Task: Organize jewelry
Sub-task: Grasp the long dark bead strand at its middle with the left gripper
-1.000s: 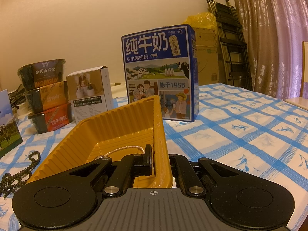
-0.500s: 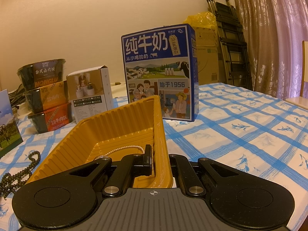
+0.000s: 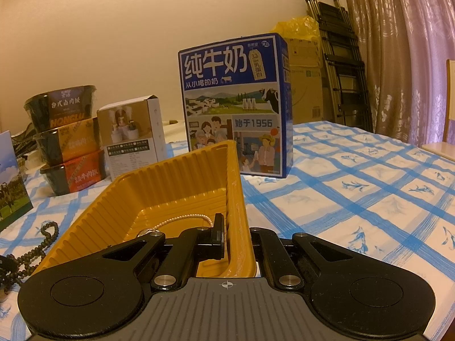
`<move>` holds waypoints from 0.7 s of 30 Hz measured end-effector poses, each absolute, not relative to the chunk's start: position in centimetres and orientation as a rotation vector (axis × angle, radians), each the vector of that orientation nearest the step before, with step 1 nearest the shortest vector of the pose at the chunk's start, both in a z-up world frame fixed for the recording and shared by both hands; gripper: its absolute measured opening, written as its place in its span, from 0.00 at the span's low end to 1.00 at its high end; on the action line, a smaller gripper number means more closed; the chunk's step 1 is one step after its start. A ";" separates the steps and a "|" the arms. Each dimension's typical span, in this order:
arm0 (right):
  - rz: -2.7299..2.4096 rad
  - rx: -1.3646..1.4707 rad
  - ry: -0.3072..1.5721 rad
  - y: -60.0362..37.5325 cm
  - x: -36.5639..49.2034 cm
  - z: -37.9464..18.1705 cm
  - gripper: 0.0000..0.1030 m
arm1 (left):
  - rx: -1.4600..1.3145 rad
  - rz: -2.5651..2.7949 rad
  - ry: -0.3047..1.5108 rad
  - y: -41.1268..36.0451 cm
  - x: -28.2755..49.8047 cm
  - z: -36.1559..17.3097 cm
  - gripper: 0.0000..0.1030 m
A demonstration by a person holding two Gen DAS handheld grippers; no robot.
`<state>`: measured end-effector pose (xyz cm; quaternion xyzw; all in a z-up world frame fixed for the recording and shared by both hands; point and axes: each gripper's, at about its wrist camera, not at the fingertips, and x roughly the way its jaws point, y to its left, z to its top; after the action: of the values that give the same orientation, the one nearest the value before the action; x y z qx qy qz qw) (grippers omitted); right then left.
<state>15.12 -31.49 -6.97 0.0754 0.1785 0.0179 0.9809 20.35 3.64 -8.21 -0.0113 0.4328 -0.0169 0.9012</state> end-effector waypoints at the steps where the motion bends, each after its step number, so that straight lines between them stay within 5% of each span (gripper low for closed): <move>1: 0.036 0.151 0.360 -31.5 15.1 -7.0 0.05 | -0.026 -0.033 0.900 3.6 20.4 -8.4 0.24; 21: 0.036 0.150 0.361 -31.5 15.2 -6.9 0.05 | 0.114 -0.056 0.901 1.7 20.6 -8.3 0.12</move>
<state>15.15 -31.52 -6.95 0.0747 0.1792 0.0177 0.9808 20.62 1.65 -8.32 0.0552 0.4351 -0.0269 0.8983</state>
